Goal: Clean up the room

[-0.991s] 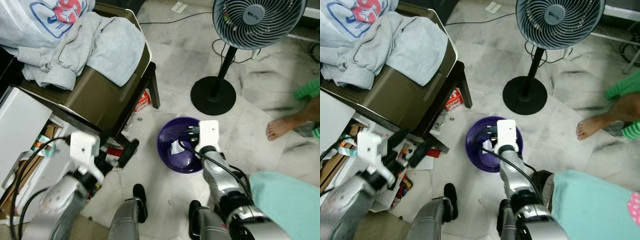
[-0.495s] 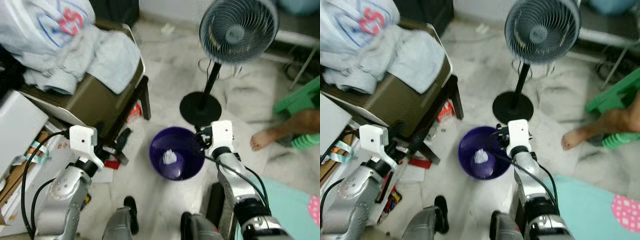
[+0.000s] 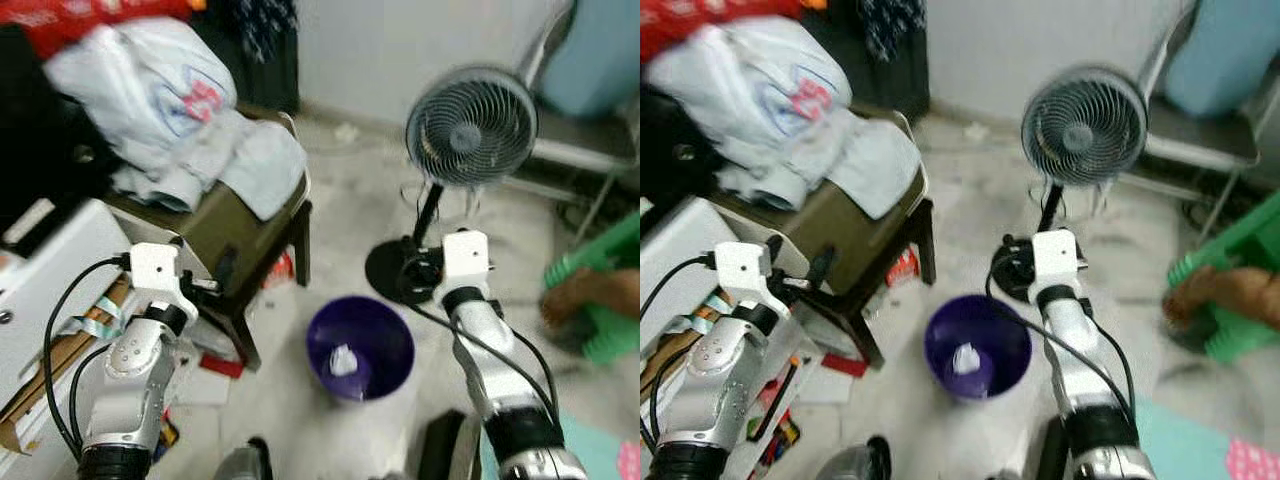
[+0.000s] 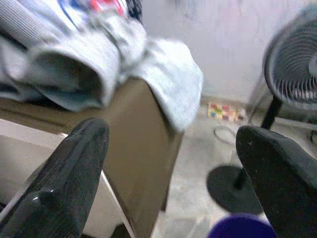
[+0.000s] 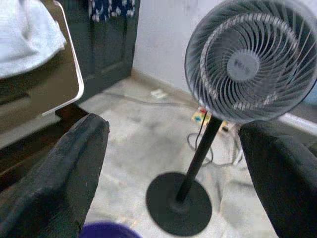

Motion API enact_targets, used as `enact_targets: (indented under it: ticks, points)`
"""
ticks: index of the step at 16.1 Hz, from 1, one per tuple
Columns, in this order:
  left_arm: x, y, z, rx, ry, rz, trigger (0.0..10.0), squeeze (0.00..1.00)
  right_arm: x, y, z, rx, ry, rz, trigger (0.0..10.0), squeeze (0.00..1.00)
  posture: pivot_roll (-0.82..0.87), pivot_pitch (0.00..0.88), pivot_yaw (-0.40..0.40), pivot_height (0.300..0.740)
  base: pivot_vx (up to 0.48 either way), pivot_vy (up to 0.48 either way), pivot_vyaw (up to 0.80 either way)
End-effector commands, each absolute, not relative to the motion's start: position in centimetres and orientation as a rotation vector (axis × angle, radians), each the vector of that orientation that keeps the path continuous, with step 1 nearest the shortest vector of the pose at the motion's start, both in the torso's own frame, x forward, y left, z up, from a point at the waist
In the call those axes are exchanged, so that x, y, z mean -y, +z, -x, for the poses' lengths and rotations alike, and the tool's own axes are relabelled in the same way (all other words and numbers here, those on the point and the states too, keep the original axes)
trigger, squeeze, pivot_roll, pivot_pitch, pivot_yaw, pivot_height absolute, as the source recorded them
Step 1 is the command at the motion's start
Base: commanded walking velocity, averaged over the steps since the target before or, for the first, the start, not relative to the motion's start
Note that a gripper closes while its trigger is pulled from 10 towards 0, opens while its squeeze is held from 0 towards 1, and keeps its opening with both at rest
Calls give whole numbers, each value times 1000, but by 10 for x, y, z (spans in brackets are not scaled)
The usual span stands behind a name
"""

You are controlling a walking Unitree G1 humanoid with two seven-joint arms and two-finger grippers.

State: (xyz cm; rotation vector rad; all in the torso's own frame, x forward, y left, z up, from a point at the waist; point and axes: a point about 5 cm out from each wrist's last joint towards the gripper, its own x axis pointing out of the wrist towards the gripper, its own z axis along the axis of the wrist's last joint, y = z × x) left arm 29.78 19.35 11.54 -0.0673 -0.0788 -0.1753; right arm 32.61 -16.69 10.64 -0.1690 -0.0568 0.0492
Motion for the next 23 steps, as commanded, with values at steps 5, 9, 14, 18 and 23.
enact_targets:
  ticks: [5,9,14,18,23]
  points:
    - [-197,108,-283,98,-169,81,10000,0,175,93,-308,20,54,189,10000,1000,-6,59,-26,740,0,0,0]
    - [-186,108,-280,95,-227,111,10000,0,167,96,-297,40,92,177,10000,0,-1,86,-16,740,0,0,0]
    - [-182,108,-282,83,-237,114,10000,0,169,98,-296,38,74,206,10000,0,-12,100,-23,740,0,0,0]
    - [-177,107,-281,72,-260,111,10000,0,168,98,-295,35,76,222,10000,0,-26,118,-21,740,0,0,0]
    - [-173,110,-281,92,-297,128,10000,0,168,97,-297,22,83,206,10000,0,-24,119,-24,740,0,0,0]
